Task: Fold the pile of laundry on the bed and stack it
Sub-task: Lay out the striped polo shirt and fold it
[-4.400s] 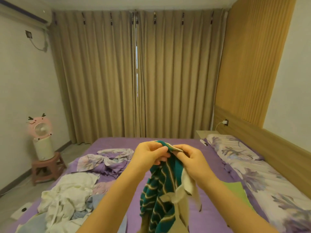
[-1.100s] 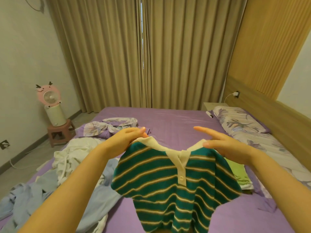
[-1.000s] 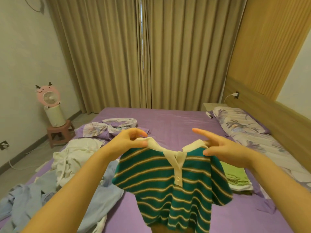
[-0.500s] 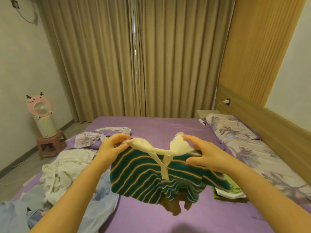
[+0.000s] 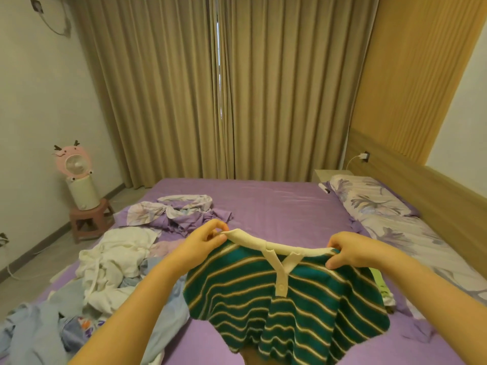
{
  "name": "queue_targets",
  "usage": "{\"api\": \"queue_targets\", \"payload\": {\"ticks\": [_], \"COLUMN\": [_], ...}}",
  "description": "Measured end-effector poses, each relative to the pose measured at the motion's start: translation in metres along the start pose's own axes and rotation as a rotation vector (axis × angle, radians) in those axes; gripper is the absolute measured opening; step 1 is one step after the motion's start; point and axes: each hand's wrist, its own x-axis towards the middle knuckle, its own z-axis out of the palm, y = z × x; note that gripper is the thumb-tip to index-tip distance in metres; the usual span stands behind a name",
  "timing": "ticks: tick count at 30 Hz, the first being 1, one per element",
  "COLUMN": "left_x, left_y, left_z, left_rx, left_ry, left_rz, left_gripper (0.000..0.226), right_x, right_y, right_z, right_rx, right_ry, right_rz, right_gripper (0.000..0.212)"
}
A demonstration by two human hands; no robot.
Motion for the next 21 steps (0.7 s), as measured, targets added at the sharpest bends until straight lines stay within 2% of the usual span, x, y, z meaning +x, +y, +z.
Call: {"api": "queue_targets", "payload": {"ticks": [2, 3, 6, 8, 10, 13, 14, 16, 19, 21], "left_x": [0.0, 0.0, 0.004, 0.005, 0.003, -0.004, -0.006, -0.01, -0.015, -0.016], "left_y": [-0.004, -0.005, -0.009, -0.012, -0.014, -0.016, -0.018, -0.02, -0.019, -0.018], "left_z": [0.001, 0.001, 0.002, 0.004, 0.004, -0.003, -0.006, -0.012, -0.018, -0.018], "left_rx": [0.032, 0.121, 0.495, 0.631, 0.614, 0.329, 0.21, 0.029, -0.159, -0.215], "left_ry": [-0.013, -0.015, -0.046, -0.114, -0.181, -0.204, -0.195, -0.159, -0.081, -0.023], "left_rz": [-0.001, -0.031, -0.18, -0.241, -0.247, -0.201, -0.181, -0.139, -0.087, -0.067], "left_gripper": [0.012, 0.021, 0.06, 0.081, 0.076, 0.059, 0.054, 0.046, 0.028, 0.023], "right_x": [0.0, 0.0, -0.008, -0.016, -0.021, -0.027, -0.03, -0.036, -0.039, -0.037], "right_y": [0.001, 0.001, 0.0, -0.001, 0.001, 0.006, 0.008, 0.008, 0.001, -0.005], "right_z": [0.003, 0.004, 0.007, 0.01, 0.015, 0.02, 0.021, 0.019, 0.017, 0.018], "right_rx": [-0.031, 0.0, 0.373, 0.62, 0.834, 1.113, 1.1, 0.926, 0.559, 0.393], "right_ry": [0.013, 0.019, -0.039, -0.124, -0.211, -0.301, -0.301, -0.251, -0.1, 0.064], "right_rz": [0.035, 0.046, 0.034, -0.03, -0.116, -0.201, -0.234, -0.262, -0.185, -0.176], "right_gripper": [0.024, 0.026, 0.038, 0.052, 0.052, 0.041, 0.039, 0.028, 0.015, 0.008]}}
